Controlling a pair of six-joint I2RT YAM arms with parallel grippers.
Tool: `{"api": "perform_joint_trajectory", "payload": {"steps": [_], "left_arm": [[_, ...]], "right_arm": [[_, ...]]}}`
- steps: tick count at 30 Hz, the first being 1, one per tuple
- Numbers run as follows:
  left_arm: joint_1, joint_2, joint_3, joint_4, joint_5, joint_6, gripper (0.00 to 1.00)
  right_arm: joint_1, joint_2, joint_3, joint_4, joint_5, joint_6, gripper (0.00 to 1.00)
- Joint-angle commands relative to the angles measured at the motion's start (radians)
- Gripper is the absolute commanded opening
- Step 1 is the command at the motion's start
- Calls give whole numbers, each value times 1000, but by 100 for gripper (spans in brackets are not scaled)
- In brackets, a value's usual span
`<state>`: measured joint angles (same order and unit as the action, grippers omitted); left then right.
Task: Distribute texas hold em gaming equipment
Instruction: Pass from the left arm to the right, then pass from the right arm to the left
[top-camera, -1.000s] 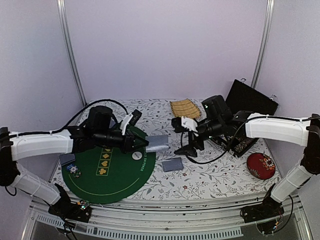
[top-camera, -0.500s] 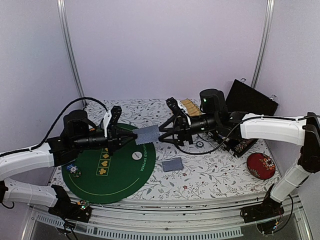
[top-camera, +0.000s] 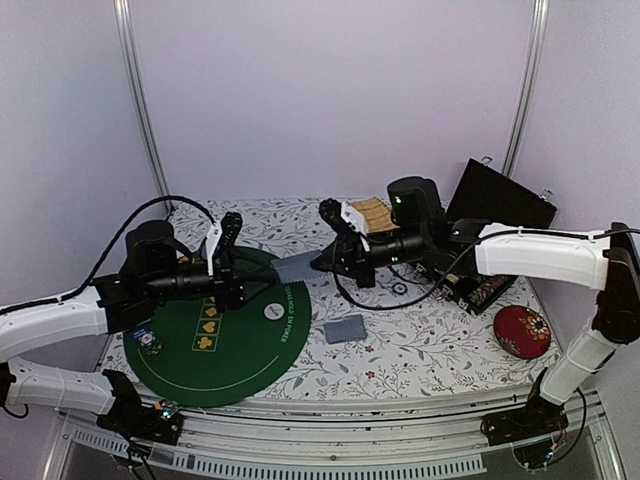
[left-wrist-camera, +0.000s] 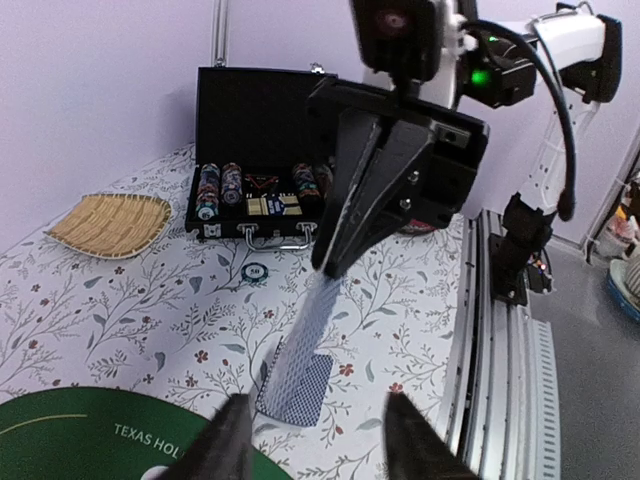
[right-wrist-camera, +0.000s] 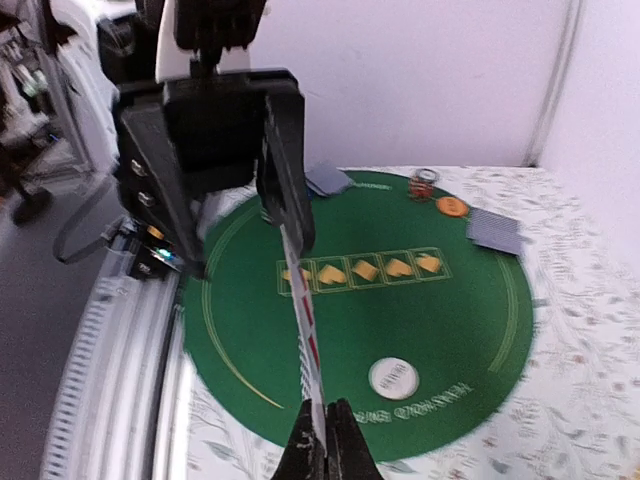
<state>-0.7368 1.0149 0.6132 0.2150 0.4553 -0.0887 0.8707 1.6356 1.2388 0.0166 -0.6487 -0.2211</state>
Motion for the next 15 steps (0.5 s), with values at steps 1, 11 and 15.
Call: {"api": "perform_joint_trajectory", "payload": {"steps": [1,11,15], "left_arm": [[59,-2,74,-116,1,-118,58],[184,223,200,-132,307,-432,64],[183,262,200,-110,349,-461,72]], "right_arm": [[92,-168,-184,75,412,-451,2],[192,-173,-539,832,607,-1638,2],[205,-106,-539,979,645,-1807,2]]}}
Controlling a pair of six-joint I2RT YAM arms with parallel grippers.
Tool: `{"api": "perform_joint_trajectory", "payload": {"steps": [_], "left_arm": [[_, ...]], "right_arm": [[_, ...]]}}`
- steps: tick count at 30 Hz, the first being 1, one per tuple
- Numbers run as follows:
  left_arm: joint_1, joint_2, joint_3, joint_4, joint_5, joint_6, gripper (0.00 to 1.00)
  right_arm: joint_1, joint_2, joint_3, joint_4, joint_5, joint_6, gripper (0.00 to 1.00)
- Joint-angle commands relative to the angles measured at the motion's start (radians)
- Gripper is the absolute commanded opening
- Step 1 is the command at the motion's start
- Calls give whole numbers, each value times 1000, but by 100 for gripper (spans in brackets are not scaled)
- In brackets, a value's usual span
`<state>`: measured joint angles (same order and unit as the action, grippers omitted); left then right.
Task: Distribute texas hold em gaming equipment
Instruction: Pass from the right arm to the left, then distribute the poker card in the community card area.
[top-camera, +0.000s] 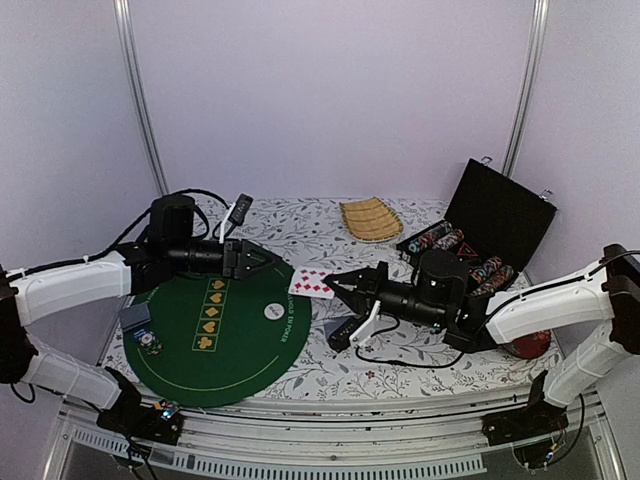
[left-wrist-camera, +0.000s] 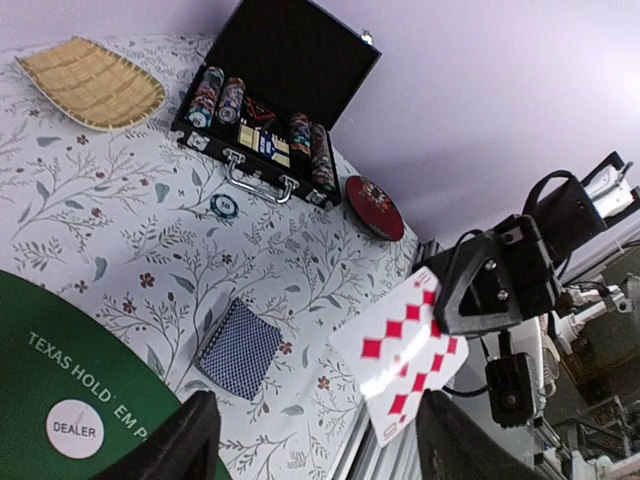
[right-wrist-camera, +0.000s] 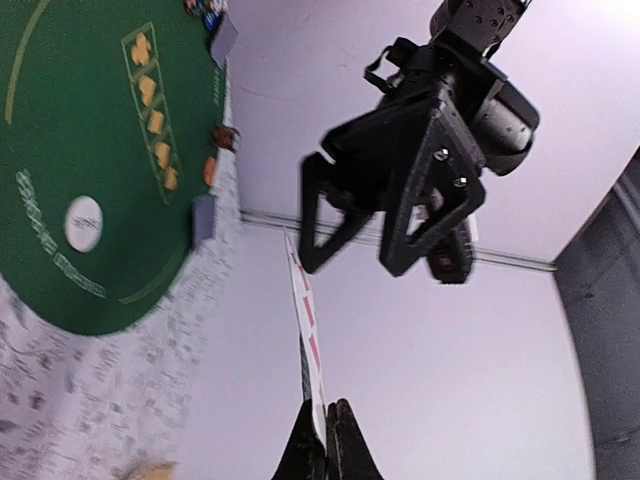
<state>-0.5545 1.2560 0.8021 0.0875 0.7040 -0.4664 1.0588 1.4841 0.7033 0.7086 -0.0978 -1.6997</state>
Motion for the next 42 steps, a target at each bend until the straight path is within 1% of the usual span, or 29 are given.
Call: {"api": "perform_joint_trajectory", "payload": {"steps": [1,3,5,7,8,10,12,16,18,19,20,21,23,24,26,27,29,30,32,37,39,42], "left_arm": [[1,29,7,24,108,-88,74],[-1,45,-2,69,140,-115,74],[-14,54,-13,160,166,-148,74],[-32,67,-12,215,187,-164,72],[-42,74,-7,227,189,-166,69],[-59,93,2,234,189,-166,56],[-65,110,7,236,204,-169,39],[-72,115,-2,248,227,-170,0],[-73,100,-12,245,207,-170,0],[-72,85,-20,230,188,-166,0],[-68,68,-24,199,162,-158,0],[-58,45,-30,159,138,-148,0],[-14,-4,-61,62,126,-147,0],[17,-44,-88,11,122,-152,0],[89,-106,-130,-151,73,-124,0],[117,-128,-139,-309,25,-91,0],[167,-143,-131,-538,-35,-23,0],[183,-142,-120,-644,-70,6,0],[208,-142,-111,-782,-128,50,0],[295,-100,-74,-1003,-297,123,0],[338,-61,-57,-1042,-335,128,0],[343,-6,-30,-1079,-401,105,0]], "right_arm": [[19,54,2,304,97,-348,2],[24,65,17,298,96,-367,2],[28,80,31,297,94,-393,2],[28,93,39,299,96,-413,2],[28,98,42,298,94,-415,2],[29,105,46,301,87,-413,2],[29,110,49,302,84,-410,2],[28,107,46,310,83,-384,2],[29,107,40,313,83,-375,2],[29,106,39,308,84,-366,6],[29,103,38,307,87,-353,20],[29,100,36,320,90,-312,40],[29,75,31,348,107,-200,92],[26,51,30,334,114,-96,100],[17,-10,24,235,95,32,99],[8,-56,25,151,68,104,99],[-11,-108,28,-10,-11,200,99],[-18,-124,19,-48,-40,236,99],[-27,-139,-9,-39,-54,310,99],[-28,-118,-52,-18,-33,307,99],[-34,-108,-71,17,-37,303,99],[-49,-110,-102,61,-54,302,99]]}}
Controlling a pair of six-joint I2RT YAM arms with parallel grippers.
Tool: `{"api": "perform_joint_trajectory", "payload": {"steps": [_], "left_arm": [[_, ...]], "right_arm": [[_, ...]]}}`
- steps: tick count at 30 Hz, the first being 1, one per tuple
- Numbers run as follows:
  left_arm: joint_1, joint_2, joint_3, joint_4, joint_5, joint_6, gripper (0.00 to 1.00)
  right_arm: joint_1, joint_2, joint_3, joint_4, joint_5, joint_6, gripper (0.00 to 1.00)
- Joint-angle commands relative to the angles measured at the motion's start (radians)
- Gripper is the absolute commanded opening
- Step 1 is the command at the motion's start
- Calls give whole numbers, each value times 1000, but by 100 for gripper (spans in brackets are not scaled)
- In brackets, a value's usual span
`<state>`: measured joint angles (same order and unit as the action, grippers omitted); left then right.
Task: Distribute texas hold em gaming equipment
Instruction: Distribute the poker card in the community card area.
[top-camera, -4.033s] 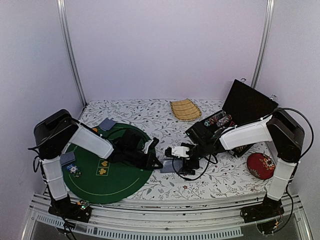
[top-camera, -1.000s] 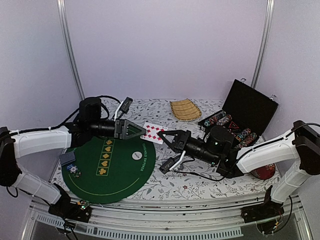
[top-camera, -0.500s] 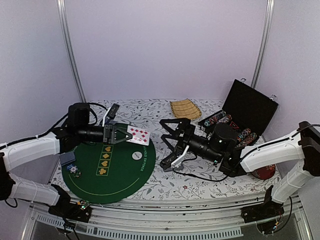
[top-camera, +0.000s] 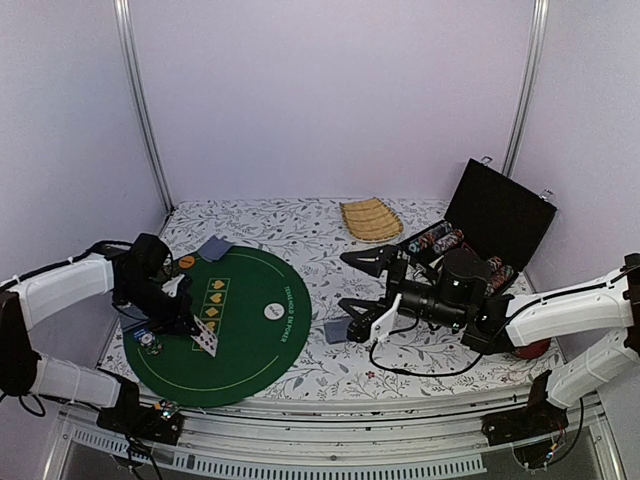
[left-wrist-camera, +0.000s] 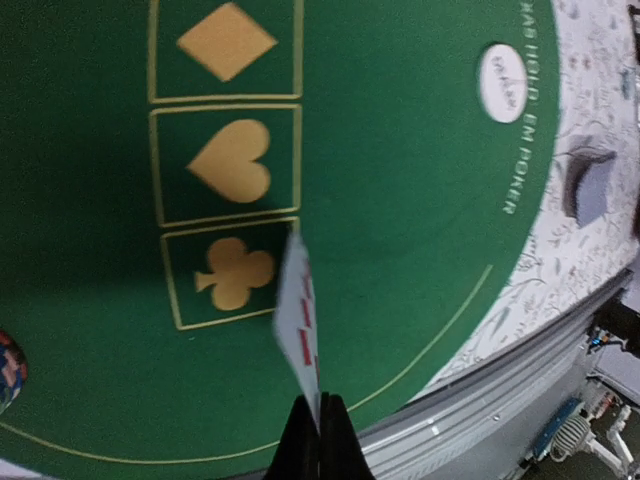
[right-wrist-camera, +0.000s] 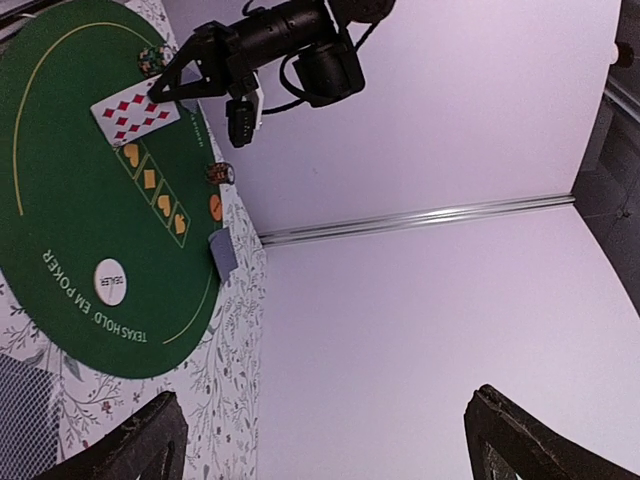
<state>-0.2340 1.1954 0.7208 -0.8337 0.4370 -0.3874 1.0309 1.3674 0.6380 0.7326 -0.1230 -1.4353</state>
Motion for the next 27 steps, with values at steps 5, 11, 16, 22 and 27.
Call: {"api": "perform_joint_trajectory", "payload": {"steps": [5,11,16,22,27], "left_arm": [[23,109,31,-141,-216,-17,0],[21,183,16,-104,-233,-46,0],[11,202,10,-119,-235,-52,0],[11,186,-7,-119,-230,-65,0],[1,178,-24,-124,-213,-76,6]], "right_arm": [[-56,-32,-89,73,-71,50,99],[-80,-48,-114,80,-95,57,99],[-88,-42,-121,88,-96,56,99],[-91,-41,-122,89,-103,56,99],[-92,-47,-122,88,-99,52,99]]}}
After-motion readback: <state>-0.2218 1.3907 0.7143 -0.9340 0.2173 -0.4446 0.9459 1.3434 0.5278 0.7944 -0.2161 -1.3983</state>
